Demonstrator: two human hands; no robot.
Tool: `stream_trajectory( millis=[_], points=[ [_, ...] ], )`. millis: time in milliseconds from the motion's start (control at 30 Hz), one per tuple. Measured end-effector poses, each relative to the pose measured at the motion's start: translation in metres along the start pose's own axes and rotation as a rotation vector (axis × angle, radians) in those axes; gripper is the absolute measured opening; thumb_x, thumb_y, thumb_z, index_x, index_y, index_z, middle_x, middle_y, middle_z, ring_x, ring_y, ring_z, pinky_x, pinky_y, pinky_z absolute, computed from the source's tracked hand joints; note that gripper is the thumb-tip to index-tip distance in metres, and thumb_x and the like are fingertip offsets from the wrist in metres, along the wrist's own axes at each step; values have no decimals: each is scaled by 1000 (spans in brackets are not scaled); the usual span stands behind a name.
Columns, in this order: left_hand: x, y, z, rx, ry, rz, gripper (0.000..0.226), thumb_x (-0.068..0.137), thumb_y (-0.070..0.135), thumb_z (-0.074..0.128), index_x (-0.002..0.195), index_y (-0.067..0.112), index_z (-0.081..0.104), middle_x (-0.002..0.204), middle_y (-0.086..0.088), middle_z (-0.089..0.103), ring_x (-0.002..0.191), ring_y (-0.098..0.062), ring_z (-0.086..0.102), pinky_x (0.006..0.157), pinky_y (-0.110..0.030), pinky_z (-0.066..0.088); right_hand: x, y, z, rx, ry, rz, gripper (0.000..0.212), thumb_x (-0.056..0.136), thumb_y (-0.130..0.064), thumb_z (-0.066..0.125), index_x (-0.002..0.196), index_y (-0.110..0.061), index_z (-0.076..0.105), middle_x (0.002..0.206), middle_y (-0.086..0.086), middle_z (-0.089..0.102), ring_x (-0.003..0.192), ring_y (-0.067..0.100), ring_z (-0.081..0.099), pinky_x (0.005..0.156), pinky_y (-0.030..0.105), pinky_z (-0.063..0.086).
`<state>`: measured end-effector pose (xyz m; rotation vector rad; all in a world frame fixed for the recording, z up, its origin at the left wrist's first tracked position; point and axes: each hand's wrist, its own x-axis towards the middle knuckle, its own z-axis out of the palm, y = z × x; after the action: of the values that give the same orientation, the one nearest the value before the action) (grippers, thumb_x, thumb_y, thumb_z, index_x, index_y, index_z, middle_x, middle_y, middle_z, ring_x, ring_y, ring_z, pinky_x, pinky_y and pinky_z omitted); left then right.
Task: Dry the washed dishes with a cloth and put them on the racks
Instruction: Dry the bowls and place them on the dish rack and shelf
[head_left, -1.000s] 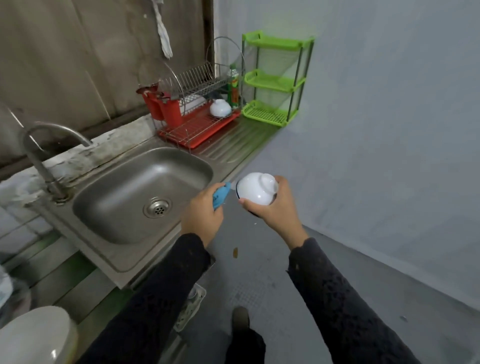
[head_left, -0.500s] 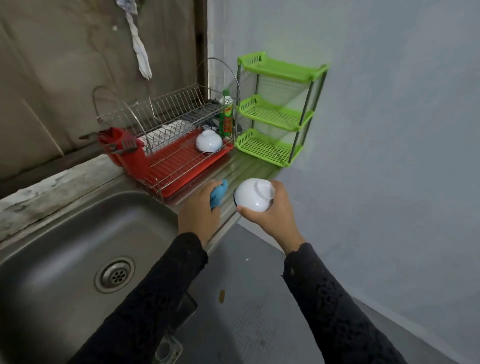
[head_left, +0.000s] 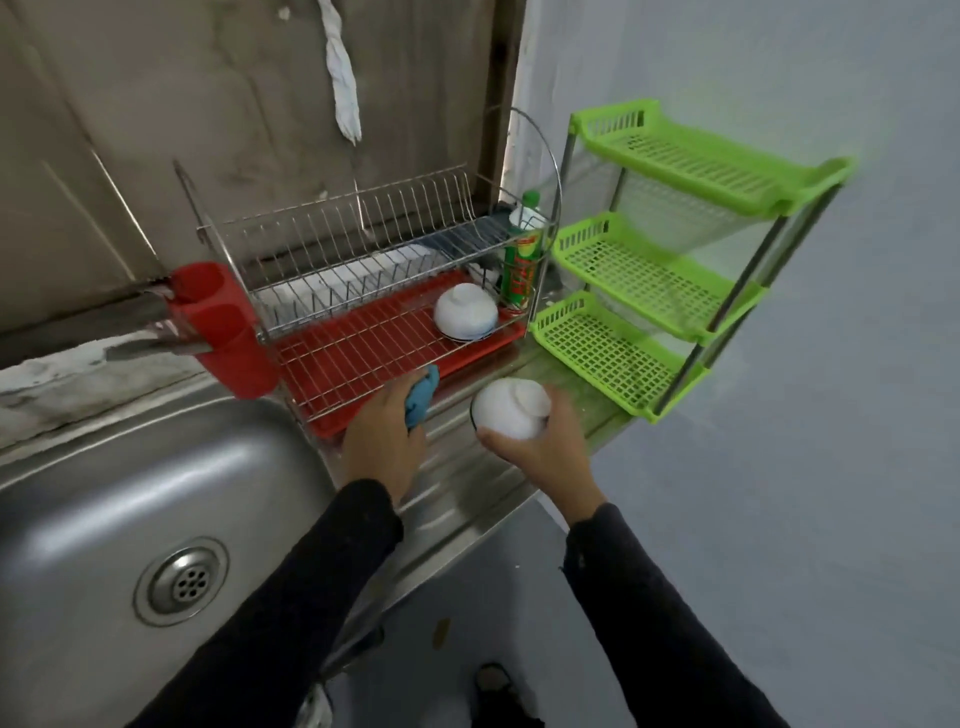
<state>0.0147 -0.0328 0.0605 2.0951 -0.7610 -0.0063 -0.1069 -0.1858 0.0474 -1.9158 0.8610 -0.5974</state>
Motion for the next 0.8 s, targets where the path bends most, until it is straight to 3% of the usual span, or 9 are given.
stream_trajectory(
  millis=[200, 333, 467, 567, 700, 800],
  points=[
    [45, 2, 19, 92, 136, -61, 55, 90, 6, 63, 139, 25, 50, 134, 0, 59, 114, -16, 57, 97, -35, 50, 86, -8, 17, 24, -180, -131, 84, 63, -34, 96, 130, -15, 49, 126, 2, 53, 113, 17, 54, 77, 9, 39],
    [70, -13, 18, 182, 218, -89, 60, 83, -5, 64, 138, 18, 53, 133, -7, 60, 113, -24, 59, 96, -39, 50, 133, -21, 42, -55, -344, -223, 95, 64, -42, 93, 139, -15, 41, 135, 3, 42, 118, 17, 45, 91, 30, 43],
    [80, -30, 18, 241, 255, -151, 61, 81, -7, 63, 137, 17, 54, 131, -9, 62, 110, -28, 61, 94, -42, 52, 156, -26, 72, -134, -448, -291, 105, 66, -42, 92, 147, -12, 32, 140, 6, 34, 121, 18, 38, 98, 30, 38],
    [83, -41, 18, 250, 274, -199, 63, 81, -6, 63, 138, 19, 53, 132, -7, 61, 111, -27, 61, 92, -42, 53, 166, -29, 94, -146, -446, -355, 100, 64, -43, 93, 142, -13, 37, 133, 2, 40, 117, 15, 40, 99, 33, 41],
    [86, -53, 18, 287, 292, -229, 64, 81, -5, 64, 138, 21, 52, 133, -4, 60, 113, -24, 59, 92, -39, 53, 183, -35, 122, -264, -389, -479, 88, 64, -56, 88, 127, -9, 47, 121, 8, 52, 110, 25, 51, 94, 40, 45],
    [88, -57, 19, 295, 284, -229, 62, 82, -4, 64, 138, 20, 52, 132, -4, 61, 114, -22, 59, 94, -40, 53, 192, -35, 134, -545, -305, -596, 95, 66, -68, 79, 132, -5, 50, 125, 15, 57, 118, 36, 52, 108, 51, 33]
  ],
)
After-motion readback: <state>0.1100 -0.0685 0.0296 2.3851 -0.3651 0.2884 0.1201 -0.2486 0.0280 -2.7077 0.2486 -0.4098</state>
